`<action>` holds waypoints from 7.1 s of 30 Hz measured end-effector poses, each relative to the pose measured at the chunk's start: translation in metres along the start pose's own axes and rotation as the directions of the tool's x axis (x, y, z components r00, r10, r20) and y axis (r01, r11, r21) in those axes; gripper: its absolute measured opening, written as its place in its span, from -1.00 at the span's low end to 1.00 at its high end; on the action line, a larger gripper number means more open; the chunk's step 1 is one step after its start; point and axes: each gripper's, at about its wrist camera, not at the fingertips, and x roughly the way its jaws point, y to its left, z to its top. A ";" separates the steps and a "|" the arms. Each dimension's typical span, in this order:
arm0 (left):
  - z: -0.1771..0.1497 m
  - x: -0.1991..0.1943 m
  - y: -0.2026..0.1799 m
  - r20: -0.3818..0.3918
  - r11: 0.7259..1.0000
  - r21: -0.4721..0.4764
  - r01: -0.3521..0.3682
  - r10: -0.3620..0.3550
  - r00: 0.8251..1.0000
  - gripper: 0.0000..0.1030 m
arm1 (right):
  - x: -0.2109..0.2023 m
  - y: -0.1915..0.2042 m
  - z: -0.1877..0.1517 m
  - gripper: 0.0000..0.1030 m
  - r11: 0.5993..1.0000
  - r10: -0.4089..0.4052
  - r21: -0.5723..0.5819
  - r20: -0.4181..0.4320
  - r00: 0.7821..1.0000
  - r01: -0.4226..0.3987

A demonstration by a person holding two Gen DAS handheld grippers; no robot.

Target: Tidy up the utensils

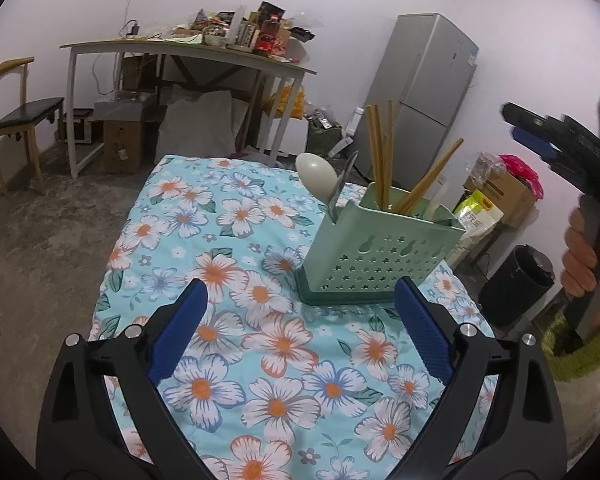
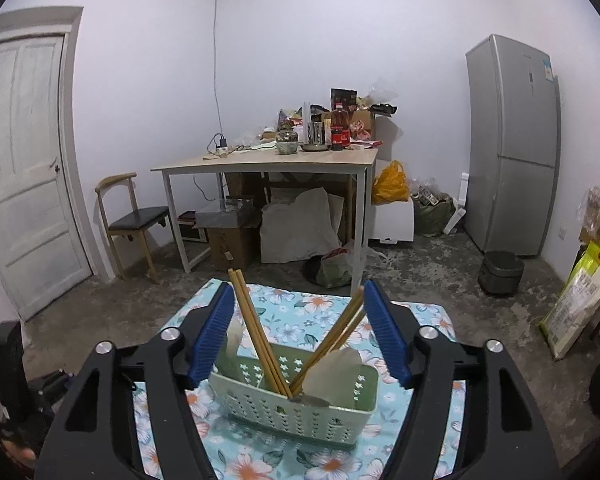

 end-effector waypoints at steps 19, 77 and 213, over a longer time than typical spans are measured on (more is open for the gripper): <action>0.000 -0.019 -0.044 0.064 0.973 0.074 -0.217 0.213 0.975 0.84 | -0.003 -0.008 -0.090 0.83 0.987 -0.110 0.094 -0.204 0.973 0.131; -0.033 0.005 -0.126 -0.039 0.879 0.094 -0.467 0.472 0.881 0.84 | -0.054 -0.020 -0.128 0.87 0.894 -0.445 -0.047 -0.220 0.868 0.446; -0.031 0.007 -0.111 -0.067 0.861 0.092 -0.501 0.507 0.859 0.84 | -0.053 -0.025 -0.128 0.87 0.897 -0.436 -0.034 -0.239 0.868 0.441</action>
